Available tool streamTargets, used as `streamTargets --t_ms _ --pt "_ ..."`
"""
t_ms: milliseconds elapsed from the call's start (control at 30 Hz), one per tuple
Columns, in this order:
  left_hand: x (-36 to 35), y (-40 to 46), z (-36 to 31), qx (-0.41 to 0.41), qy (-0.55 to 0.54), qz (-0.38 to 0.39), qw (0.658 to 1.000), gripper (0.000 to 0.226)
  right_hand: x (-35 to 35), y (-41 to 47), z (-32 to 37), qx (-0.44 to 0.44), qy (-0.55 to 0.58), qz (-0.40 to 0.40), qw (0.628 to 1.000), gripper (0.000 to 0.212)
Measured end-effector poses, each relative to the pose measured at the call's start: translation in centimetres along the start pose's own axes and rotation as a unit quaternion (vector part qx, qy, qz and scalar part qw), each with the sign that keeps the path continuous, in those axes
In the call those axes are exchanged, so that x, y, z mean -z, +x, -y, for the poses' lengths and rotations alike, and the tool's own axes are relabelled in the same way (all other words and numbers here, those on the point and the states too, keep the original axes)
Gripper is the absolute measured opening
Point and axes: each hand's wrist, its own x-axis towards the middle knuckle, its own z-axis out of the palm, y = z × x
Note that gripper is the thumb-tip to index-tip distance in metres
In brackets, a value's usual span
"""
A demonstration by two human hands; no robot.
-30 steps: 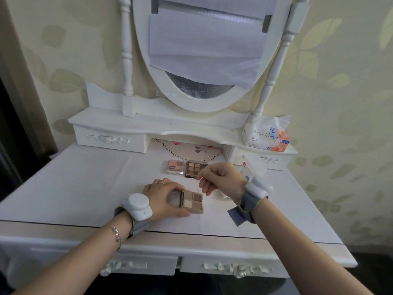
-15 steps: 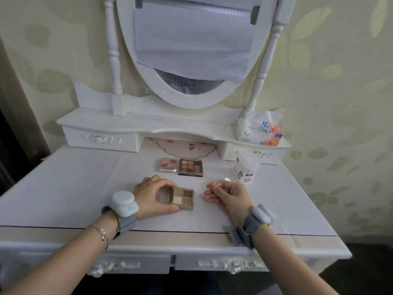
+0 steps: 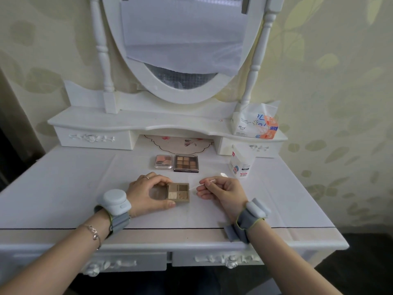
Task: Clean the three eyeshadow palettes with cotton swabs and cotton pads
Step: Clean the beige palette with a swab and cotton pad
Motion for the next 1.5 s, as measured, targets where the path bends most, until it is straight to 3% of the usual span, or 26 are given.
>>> streamTargets --t_ms 67,200,433,800,933,1300,1500 --pt "-0.1 0.09 0.09 -0.001 -0.002 0.001 1.0 0.057 0.01 -0.06 0.01 0.002 0.0 0.0 1.0 0.019" --pt "-0.29 0.27 0.43 -0.011 -0.017 -0.004 1.0 0.069 0.06 -0.16 0.09 0.002 0.012 0.004 1.0 0.019" --pt "-0.22 0.21 0.4 -0.011 -0.009 -0.001 1.0 0.069 0.07 -0.54 0.56 -0.008 0.009 0.042 0.999 0.02" --pt "-0.16 0.03 -0.01 -0.014 -0.006 0.001 1.0 0.054 0.14 -0.51 0.44 0.0 0.01 0.038 0.999 0.021" --pt "-0.12 0.13 0.28 -0.014 -0.009 0.01 1.0 0.07 0.13 -0.35 0.15 0.002 0.016 0.023 1.0 0.02" --pt "-0.27 0.22 0.5 -0.019 -0.008 0.002 1.0 0.07 -0.16 -0.22 -0.13 0.004 -0.017 0.005 1.0 0.023" --pt "-0.21 0.04 0.21 -0.012 0.006 0.004 1.0 0.068 -0.12 -0.57 0.28 -0.005 -0.04 0.033 0.999 0.025"
